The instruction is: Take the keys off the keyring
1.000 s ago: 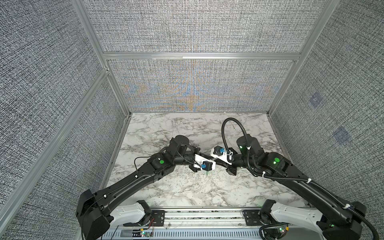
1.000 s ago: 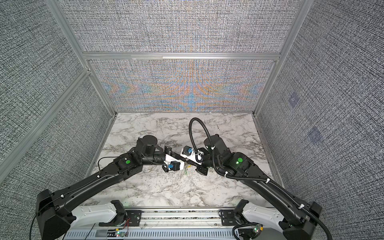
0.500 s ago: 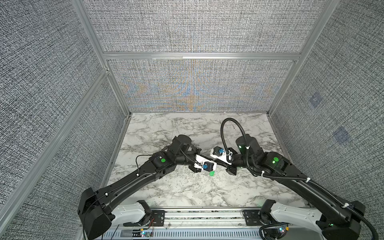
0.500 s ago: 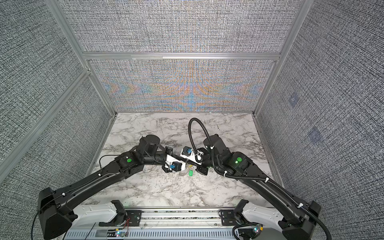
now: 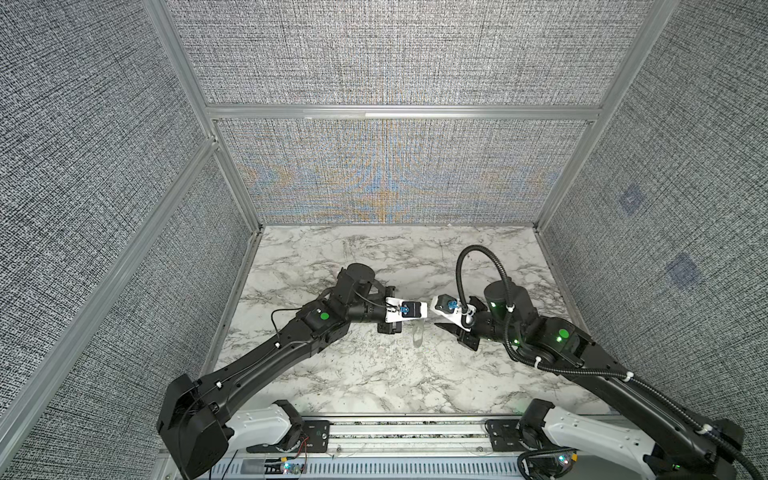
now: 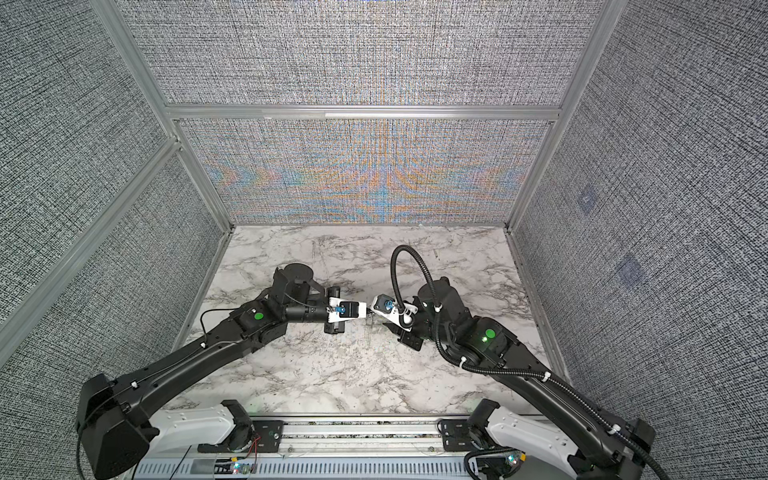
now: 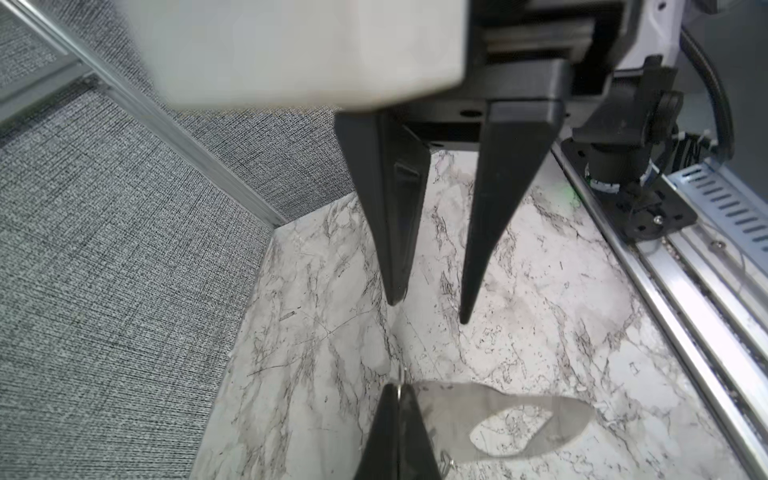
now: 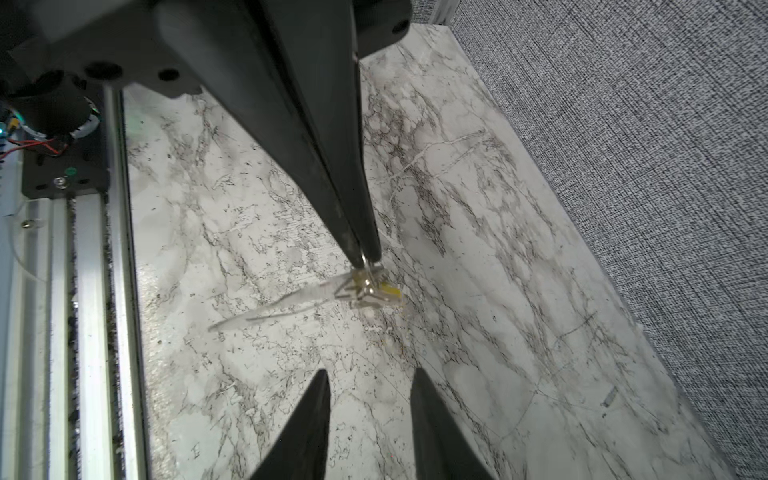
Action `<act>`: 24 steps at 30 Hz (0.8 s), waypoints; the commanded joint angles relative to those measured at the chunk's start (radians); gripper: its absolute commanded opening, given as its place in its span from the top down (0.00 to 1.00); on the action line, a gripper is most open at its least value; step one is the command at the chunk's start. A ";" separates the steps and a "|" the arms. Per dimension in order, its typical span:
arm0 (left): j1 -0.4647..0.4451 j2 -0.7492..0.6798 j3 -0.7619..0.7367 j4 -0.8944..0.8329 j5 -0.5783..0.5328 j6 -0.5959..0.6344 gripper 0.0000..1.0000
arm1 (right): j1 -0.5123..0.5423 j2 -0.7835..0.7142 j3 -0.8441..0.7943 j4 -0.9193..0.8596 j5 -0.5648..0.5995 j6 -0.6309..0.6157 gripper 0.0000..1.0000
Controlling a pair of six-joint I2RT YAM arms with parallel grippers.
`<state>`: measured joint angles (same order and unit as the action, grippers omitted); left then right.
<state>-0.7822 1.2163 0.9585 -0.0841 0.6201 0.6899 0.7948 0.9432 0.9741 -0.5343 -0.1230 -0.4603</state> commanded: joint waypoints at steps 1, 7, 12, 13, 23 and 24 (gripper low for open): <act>0.006 -0.010 -0.032 0.201 0.067 -0.183 1.00 | 0.001 -0.012 -0.027 0.077 0.057 0.041 0.64; 0.013 -0.015 -0.092 0.368 0.070 -0.339 1.00 | 0.001 -0.002 -0.041 0.166 -0.003 0.073 0.62; 0.018 -0.024 -0.145 0.505 0.052 -0.449 1.00 | 0.004 0.006 -0.088 0.219 -0.014 0.089 0.62; 0.018 -0.024 -0.155 0.534 0.050 -0.468 1.00 | 0.003 0.005 -0.093 0.234 -0.015 0.097 0.62; 0.020 -0.024 -0.196 0.655 0.052 -0.521 1.00 | 0.003 -0.015 -0.142 0.324 -0.014 0.149 0.62; 0.020 -0.023 -0.193 0.650 0.052 -0.517 1.00 | 0.003 -0.020 -0.150 0.337 -0.011 0.156 0.62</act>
<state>-0.7639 1.1957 0.7605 0.5060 0.6647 0.1860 0.7982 0.9314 0.8341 -0.2588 -0.1371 -0.3328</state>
